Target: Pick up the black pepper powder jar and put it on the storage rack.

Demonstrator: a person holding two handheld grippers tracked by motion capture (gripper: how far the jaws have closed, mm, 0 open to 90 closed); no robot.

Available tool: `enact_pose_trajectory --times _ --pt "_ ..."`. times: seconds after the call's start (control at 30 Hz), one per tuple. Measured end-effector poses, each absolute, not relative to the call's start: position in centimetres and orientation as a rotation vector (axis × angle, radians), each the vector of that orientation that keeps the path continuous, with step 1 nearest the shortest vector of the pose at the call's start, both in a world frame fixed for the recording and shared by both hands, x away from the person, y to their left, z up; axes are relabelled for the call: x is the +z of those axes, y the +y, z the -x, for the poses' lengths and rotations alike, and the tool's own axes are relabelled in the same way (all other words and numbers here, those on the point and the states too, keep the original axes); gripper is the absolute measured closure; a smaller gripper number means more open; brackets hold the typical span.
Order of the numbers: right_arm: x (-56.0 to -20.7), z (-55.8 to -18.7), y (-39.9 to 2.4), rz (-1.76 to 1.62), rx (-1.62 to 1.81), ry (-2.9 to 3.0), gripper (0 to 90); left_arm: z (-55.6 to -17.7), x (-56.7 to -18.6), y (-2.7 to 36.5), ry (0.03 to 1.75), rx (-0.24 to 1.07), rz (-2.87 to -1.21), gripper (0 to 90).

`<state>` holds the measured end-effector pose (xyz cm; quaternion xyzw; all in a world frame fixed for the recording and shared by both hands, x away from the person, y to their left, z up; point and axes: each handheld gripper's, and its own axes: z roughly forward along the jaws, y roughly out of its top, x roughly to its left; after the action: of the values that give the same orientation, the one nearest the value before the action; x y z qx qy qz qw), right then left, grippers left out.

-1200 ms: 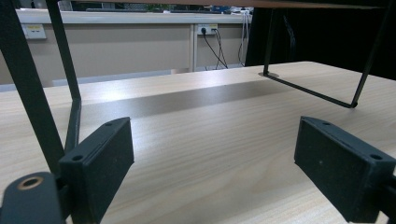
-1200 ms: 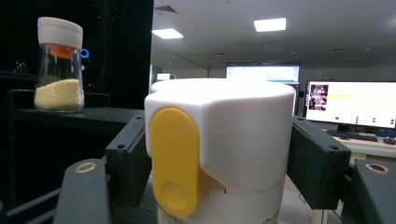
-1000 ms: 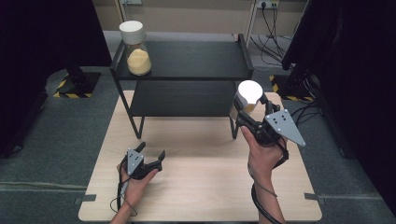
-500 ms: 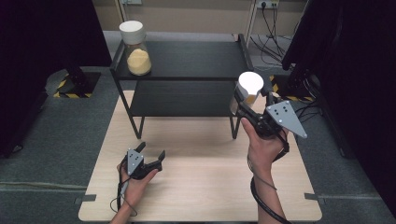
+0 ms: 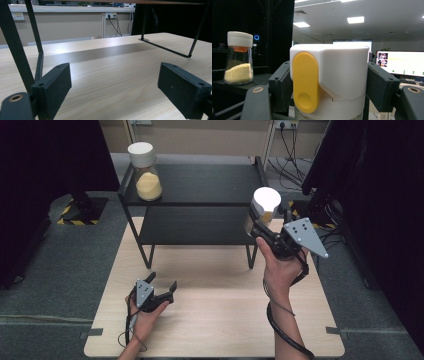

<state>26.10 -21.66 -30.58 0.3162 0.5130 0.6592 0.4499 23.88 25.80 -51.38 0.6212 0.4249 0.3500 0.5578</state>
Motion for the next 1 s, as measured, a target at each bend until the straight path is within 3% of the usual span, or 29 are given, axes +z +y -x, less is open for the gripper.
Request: enact_pose_trajectory --times 1.0 --pt "-27.0 -28.8 -19.9 -0.78 1.622 1.277 30.9 -23.9 -51.4 25.8 1.004 0.823 -1.464 11.4"
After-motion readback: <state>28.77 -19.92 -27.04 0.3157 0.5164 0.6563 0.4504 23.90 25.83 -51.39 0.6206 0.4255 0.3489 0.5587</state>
